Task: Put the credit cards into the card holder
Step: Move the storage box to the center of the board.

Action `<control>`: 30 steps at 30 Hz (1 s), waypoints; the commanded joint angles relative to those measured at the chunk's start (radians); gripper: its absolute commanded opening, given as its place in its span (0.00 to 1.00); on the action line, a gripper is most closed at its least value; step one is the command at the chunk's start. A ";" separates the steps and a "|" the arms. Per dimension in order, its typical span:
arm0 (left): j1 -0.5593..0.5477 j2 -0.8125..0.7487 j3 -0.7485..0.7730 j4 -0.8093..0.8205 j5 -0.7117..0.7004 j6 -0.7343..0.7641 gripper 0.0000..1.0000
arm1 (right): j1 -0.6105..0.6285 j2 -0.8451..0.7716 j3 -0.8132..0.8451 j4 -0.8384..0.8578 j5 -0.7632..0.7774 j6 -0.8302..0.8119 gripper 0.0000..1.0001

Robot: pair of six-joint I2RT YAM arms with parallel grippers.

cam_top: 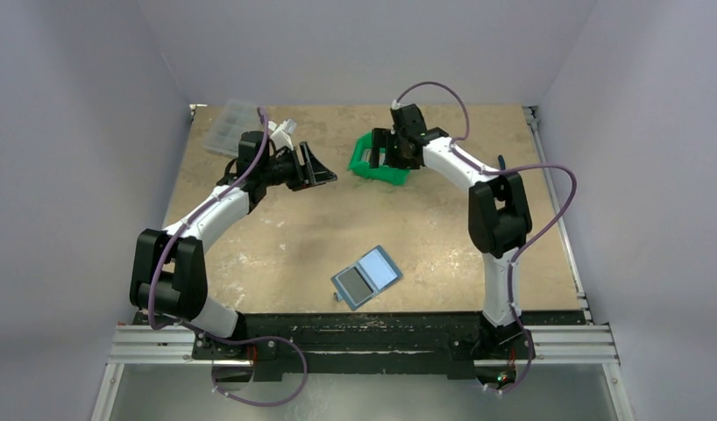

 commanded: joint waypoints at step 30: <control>-0.028 -0.023 0.007 0.049 0.055 0.003 0.58 | -0.017 0.232 0.547 -0.318 0.138 -0.203 0.80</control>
